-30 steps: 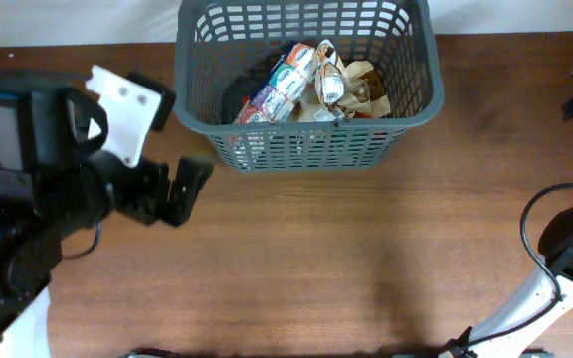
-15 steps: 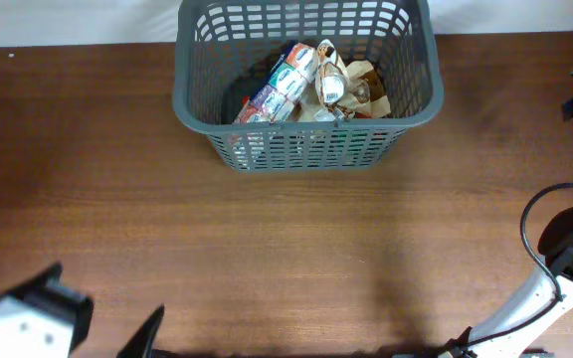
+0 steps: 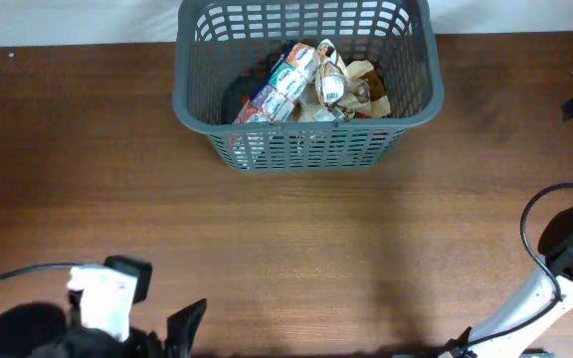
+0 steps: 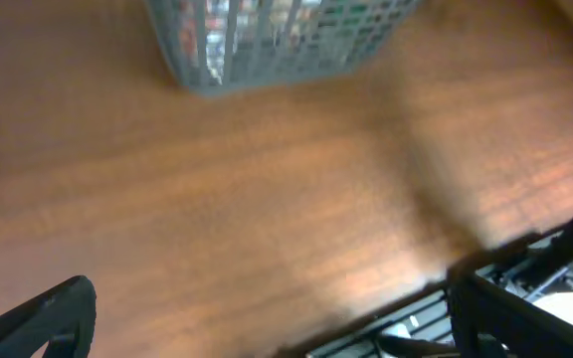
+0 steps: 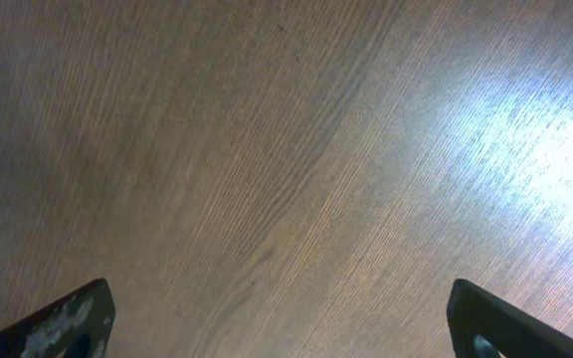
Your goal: Pack container
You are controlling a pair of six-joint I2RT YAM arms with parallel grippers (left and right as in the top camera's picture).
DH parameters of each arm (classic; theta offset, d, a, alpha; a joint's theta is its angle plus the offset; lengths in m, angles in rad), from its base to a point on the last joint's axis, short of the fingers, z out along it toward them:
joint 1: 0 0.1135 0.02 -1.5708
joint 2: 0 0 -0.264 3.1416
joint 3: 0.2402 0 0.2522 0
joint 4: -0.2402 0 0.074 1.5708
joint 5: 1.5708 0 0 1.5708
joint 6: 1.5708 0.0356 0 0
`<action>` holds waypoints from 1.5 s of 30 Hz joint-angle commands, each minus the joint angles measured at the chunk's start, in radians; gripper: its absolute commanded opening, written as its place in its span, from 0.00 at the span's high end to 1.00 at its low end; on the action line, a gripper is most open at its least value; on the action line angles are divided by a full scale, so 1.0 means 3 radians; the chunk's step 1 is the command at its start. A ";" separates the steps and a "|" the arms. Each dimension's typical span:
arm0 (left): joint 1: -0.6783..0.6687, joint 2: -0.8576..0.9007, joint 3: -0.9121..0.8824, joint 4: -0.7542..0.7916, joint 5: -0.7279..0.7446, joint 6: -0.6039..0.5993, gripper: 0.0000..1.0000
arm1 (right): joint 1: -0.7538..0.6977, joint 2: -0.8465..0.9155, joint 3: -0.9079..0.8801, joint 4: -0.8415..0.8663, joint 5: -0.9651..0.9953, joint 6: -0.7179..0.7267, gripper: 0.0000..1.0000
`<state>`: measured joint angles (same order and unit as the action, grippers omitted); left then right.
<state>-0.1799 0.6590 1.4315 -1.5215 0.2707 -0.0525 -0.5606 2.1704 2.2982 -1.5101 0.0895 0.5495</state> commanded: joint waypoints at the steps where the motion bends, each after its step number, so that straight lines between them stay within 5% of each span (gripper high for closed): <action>1: 0.0020 -0.0019 -0.0294 0.0072 0.0085 -0.0389 0.01 | -0.0006 -0.0014 -0.0017 0.0003 0.0053 0.0031 0.01; 11: 0.0020 -0.0020 -0.0525 0.0033 0.0159 -0.0361 0.01 | -0.0006 -0.0014 -0.0017 0.0003 0.0053 0.0031 0.01; 19: 0.0020 -0.0019 -0.1008 0.1432 0.0161 0.0464 0.01 | -0.0006 -0.0014 -0.0017 0.0003 0.0053 0.0031 0.01; 34: 0.0196 -0.0690 -0.3396 0.4583 0.0160 0.0507 0.01 | -0.0006 -0.0014 -0.0017 0.0003 0.0053 0.0031 0.01; 45: 0.0764 -0.1292 -0.3679 0.4620 0.0153 0.0951 0.01 | -0.0006 -0.0014 -0.0017 0.0001 0.0053 0.0031 0.01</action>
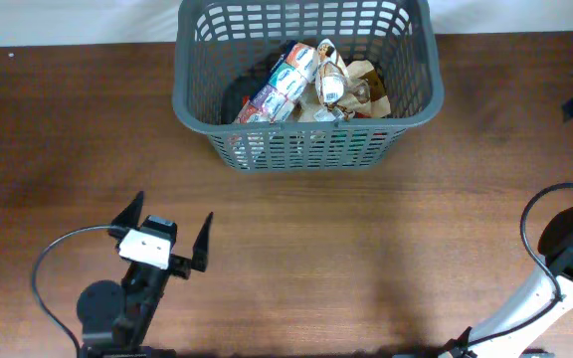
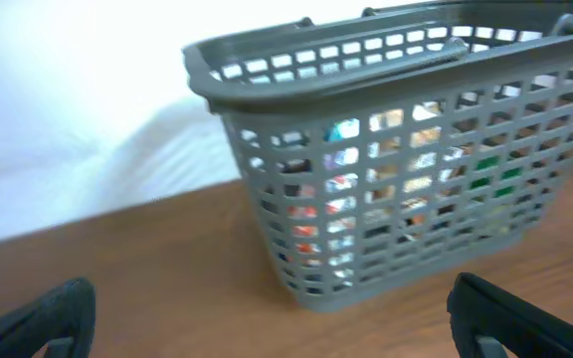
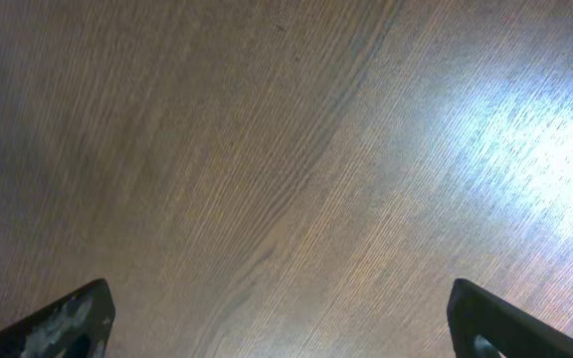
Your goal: Pack container
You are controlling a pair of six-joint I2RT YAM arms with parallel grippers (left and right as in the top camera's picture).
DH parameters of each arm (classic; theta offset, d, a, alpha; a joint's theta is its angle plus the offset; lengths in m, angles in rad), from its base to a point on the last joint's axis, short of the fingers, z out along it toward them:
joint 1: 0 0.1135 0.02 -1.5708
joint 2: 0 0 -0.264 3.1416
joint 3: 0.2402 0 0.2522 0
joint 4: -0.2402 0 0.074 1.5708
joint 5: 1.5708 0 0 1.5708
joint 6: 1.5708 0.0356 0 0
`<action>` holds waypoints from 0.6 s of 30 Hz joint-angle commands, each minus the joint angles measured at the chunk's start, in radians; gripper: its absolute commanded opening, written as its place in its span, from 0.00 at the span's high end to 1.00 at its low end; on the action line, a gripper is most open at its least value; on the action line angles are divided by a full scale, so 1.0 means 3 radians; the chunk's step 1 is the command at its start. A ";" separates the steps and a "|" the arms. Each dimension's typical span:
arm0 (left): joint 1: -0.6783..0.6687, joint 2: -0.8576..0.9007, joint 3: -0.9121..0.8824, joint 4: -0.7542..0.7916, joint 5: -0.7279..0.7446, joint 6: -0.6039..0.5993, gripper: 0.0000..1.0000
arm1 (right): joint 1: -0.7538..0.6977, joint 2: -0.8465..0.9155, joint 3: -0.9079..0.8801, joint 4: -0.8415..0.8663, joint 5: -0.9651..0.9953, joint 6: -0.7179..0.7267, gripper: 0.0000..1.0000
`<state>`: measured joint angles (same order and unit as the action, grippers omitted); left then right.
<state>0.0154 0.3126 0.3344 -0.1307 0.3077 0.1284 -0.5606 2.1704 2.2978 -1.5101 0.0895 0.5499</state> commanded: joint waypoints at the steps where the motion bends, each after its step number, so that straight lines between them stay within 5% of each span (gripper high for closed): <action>1: 0.0145 -0.0231 -0.0022 -0.0106 0.0005 0.0467 0.01 | -0.0006 -0.0014 -0.0015 0.0001 0.0053 0.0029 0.01; 8: 0.0155 -0.0490 -0.0061 -0.0463 -0.0155 0.0528 0.01 | -0.0006 -0.0014 -0.0015 0.0001 0.0053 0.0029 0.01; 18: 0.0155 -0.0805 -0.0507 0.0034 -0.0167 0.0525 0.01 | -0.0006 -0.0014 -0.0015 0.0001 0.0053 0.0029 0.01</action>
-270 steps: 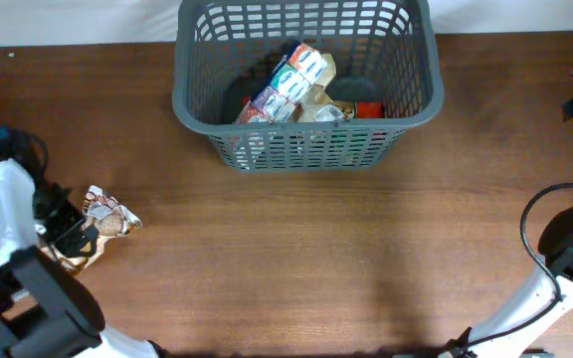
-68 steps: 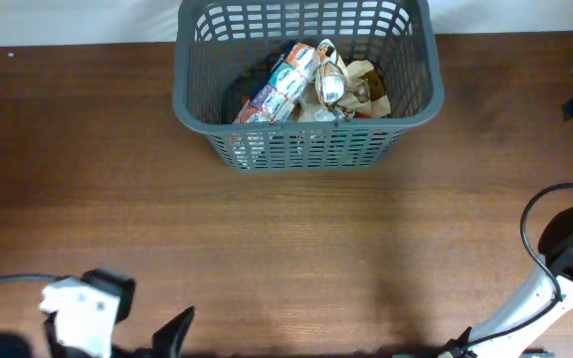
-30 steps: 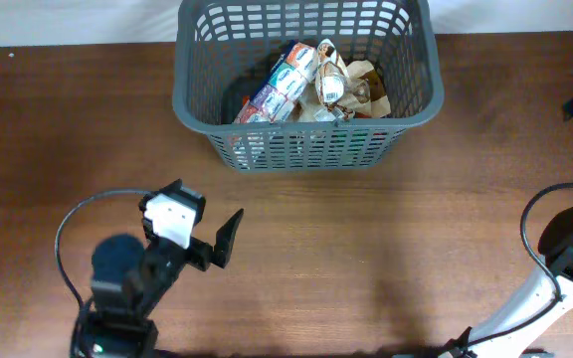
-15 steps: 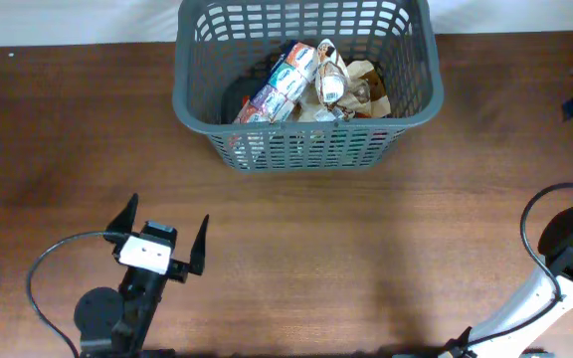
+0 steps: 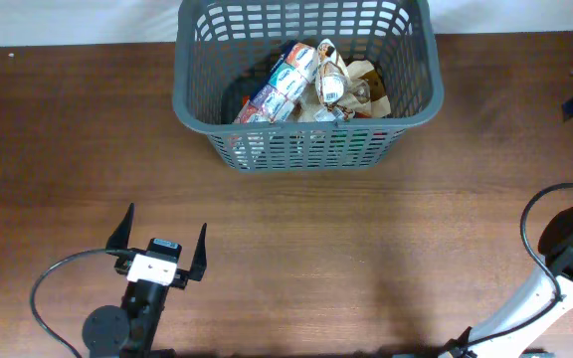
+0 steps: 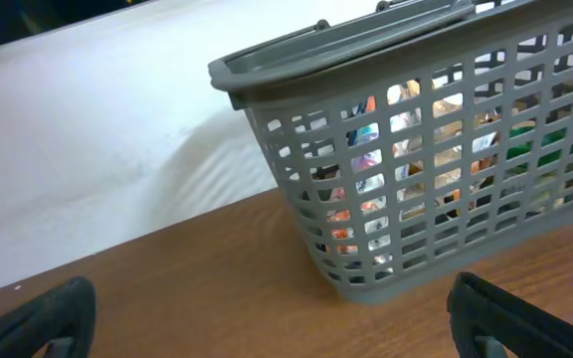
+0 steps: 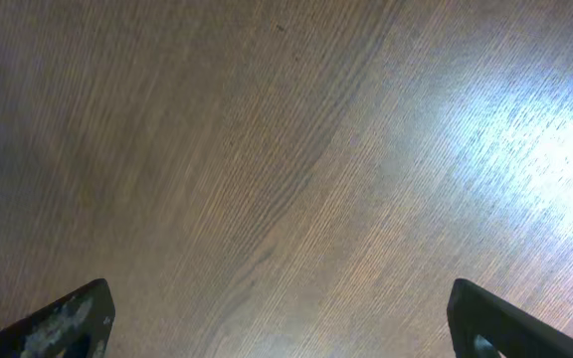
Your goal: Pack container
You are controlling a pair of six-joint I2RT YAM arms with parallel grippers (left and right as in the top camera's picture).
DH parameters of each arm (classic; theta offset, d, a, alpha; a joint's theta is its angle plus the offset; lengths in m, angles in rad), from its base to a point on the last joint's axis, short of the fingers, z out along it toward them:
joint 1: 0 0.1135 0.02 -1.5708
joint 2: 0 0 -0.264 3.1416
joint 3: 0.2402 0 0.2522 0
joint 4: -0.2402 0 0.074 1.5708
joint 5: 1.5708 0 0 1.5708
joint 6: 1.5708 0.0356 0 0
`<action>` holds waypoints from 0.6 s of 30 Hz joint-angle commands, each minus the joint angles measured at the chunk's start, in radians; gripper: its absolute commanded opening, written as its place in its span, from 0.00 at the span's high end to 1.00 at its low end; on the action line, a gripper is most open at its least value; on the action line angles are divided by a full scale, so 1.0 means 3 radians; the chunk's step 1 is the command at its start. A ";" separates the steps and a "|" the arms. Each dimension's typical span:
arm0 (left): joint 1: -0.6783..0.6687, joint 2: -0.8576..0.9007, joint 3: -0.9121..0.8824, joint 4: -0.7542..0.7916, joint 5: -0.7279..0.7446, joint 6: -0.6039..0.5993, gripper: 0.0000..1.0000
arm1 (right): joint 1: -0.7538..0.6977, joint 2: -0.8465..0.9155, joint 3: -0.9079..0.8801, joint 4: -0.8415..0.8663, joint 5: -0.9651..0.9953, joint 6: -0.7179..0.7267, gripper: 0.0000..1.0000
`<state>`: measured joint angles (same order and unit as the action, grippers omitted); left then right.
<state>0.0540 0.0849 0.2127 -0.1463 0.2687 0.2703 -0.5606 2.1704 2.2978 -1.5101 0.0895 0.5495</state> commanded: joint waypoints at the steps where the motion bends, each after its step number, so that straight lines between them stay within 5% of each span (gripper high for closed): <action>1: 0.0027 -0.0053 -0.0117 0.0100 -0.0038 0.0052 0.01 | -0.0006 -0.0014 -0.0015 0.0003 0.0053 0.0031 0.01; 18: 0.0027 -0.0266 -0.0496 0.0362 -0.0099 0.0052 0.01 | -0.0006 -0.0014 -0.0015 0.0001 0.0053 0.0031 0.01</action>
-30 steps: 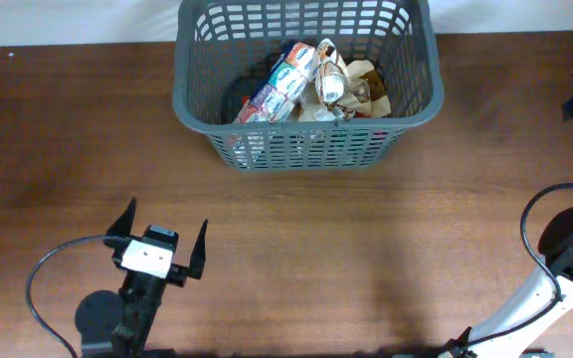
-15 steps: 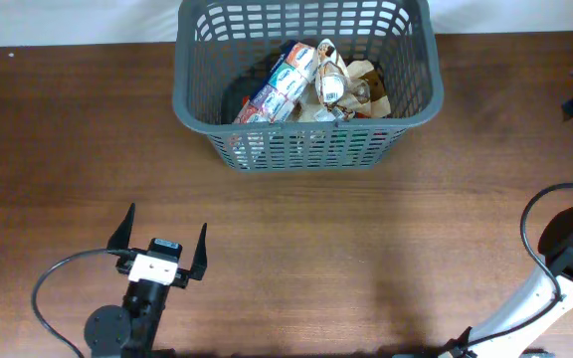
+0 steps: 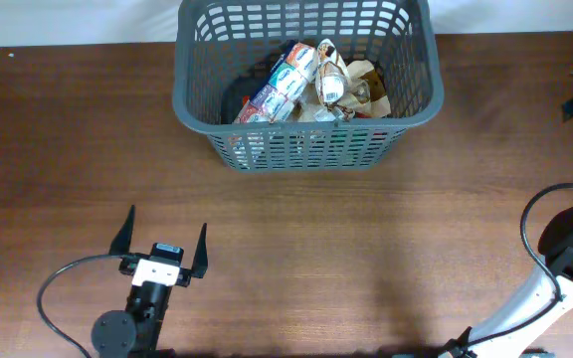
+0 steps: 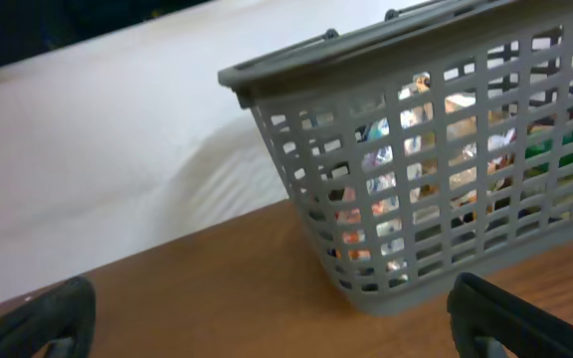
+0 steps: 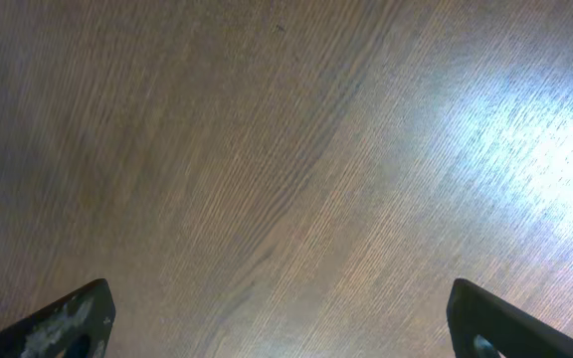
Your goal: Pack container
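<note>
A grey plastic basket [image 3: 306,139] stands at the back middle of the wooden table and holds several wrapped snack packets [image 3: 296,80]. In the left wrist view the basket [image 4: 436,169] fills the upper right, packets showing through its lattice. My left gripper [image 3: 161,245] sits near the front left, open and empty, its fingers pointing toward the basket. My right gripper [image 5: 277,318] is open over bare wood with nothing between its fingertips [image 5: 78,316]. Only the right arm's base [image 3: 565,268] shows in the overhead view.
A white surface [image 4: 107,169] lies beyond the table's far edge behind the basket. Black cables loop beside the left arm [image 3: 53,288] and the right arm [image 3: 540,204]. A dark object sits at the table's right edge.
My left gripper has shifted very slightly; its camera view of the basket has moved a little up and right. The right gripper has not moved.
My left gripper was at the table's front left corner, looking down at the wood. Then it stood further in, raised and facing the basket. It has stayed open and empty near there since. The right gripper has stayed open over bare wood.
</note>
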You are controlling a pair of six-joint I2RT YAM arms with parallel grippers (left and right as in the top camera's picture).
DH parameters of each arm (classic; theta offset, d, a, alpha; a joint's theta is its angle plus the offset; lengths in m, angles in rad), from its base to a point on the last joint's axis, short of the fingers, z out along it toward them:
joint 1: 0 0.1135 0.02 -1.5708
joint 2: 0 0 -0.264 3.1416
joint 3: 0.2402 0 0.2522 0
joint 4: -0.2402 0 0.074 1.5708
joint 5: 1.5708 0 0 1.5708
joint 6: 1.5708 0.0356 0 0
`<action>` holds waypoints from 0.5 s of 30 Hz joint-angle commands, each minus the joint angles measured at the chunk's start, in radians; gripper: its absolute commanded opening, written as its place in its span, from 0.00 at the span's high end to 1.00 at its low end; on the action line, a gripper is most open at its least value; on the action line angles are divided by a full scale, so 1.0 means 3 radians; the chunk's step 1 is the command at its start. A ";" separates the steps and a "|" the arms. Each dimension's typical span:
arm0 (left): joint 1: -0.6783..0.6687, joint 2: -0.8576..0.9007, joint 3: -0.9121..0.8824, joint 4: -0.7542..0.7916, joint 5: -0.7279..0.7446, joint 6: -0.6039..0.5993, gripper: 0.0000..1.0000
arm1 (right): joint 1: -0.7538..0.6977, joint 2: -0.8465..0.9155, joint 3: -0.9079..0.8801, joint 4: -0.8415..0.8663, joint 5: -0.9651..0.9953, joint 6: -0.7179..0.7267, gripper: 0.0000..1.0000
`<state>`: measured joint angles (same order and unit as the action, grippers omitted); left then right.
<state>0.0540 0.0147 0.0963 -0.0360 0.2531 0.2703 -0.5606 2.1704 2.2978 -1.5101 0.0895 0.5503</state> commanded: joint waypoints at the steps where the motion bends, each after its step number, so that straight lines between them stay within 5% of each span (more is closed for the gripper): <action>1: 0.0027 -0.0032 -0.0137 -0.0005 -0.0046 0.0052 0.01 | -0.0006 -0.0014 -0.0015 0.0001 0.0053 0.0028 0.01; 15: 0.0025 -0.0032 -0.0248 -0.0169 -0.0018 0.0037 0.01 | -0.0006 -0.0014 -0.0015 0.0003 0.0053 0.0028 0.01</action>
<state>0.0540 0.0147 0.0299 -0.0872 0.2497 0.2703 -0.5606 2.1704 2.2978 -1.5101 0.0895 0.5499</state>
